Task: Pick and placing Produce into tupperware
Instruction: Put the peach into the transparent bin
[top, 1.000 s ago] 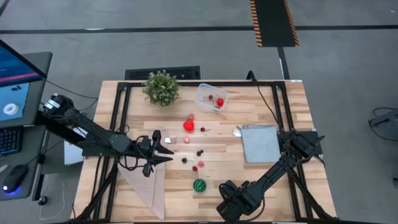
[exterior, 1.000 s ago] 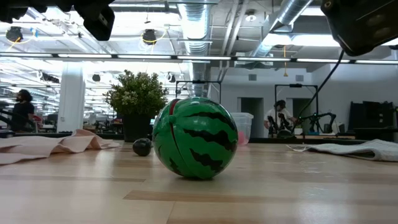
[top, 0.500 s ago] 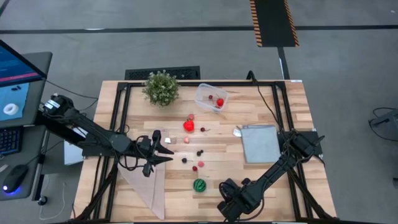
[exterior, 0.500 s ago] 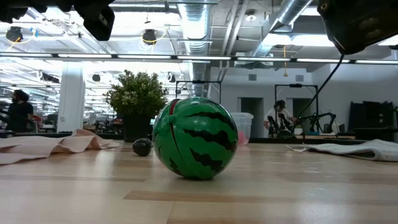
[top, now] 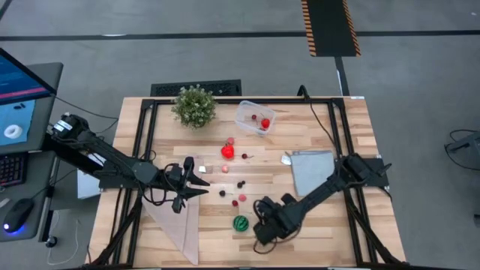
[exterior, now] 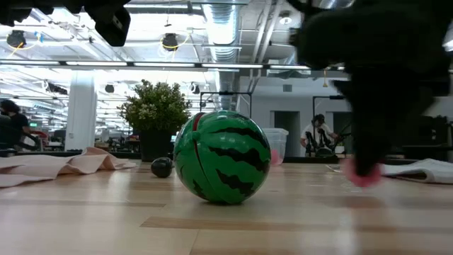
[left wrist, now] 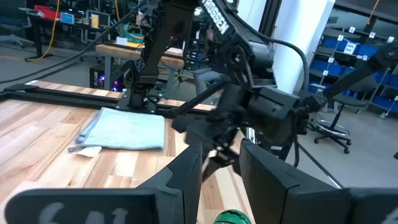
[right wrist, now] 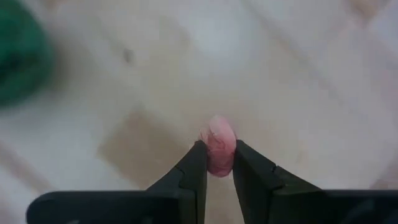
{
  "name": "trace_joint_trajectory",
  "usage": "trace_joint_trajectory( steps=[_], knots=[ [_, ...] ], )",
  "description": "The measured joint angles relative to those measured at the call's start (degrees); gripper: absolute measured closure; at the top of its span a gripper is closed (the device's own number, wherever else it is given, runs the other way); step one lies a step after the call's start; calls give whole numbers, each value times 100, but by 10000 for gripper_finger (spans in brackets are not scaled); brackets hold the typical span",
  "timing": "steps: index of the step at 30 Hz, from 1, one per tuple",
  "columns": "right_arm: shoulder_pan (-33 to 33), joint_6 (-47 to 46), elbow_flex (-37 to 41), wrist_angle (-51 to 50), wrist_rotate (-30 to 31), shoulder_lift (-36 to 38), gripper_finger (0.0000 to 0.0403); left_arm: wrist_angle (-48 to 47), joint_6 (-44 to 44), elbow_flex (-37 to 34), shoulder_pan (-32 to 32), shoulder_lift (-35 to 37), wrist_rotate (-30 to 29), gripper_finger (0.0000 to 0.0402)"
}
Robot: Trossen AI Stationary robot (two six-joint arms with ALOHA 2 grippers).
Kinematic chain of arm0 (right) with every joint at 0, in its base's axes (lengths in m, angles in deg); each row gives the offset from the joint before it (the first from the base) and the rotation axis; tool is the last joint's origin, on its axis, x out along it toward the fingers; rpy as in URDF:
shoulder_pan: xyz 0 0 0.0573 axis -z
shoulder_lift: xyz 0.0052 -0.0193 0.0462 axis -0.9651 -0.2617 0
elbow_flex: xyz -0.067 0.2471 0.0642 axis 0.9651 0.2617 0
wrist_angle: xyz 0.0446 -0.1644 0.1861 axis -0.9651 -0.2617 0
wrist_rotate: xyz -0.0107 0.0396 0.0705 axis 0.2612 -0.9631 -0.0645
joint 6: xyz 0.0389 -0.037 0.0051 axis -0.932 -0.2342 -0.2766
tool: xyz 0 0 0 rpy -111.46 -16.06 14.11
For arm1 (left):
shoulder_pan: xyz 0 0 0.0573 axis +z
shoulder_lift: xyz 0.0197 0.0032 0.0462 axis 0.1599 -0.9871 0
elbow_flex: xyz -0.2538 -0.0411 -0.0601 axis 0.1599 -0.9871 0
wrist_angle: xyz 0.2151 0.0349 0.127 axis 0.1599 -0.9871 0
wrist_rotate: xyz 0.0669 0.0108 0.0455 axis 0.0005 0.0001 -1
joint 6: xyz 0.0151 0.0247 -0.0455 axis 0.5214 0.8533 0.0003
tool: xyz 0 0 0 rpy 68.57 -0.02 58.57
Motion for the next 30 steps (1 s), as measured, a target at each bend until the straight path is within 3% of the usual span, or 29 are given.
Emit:
trace_joint_trajectory(
  steps=[21,30],
  knots=[
    [1523,2365,-1688,-1495,1667,14,313,-15,42,0,0,0,0,304],
    [2408,3188,-1937,-1686,1800,14,313,-15,42,0,-2,0,0,304]
  ],
)
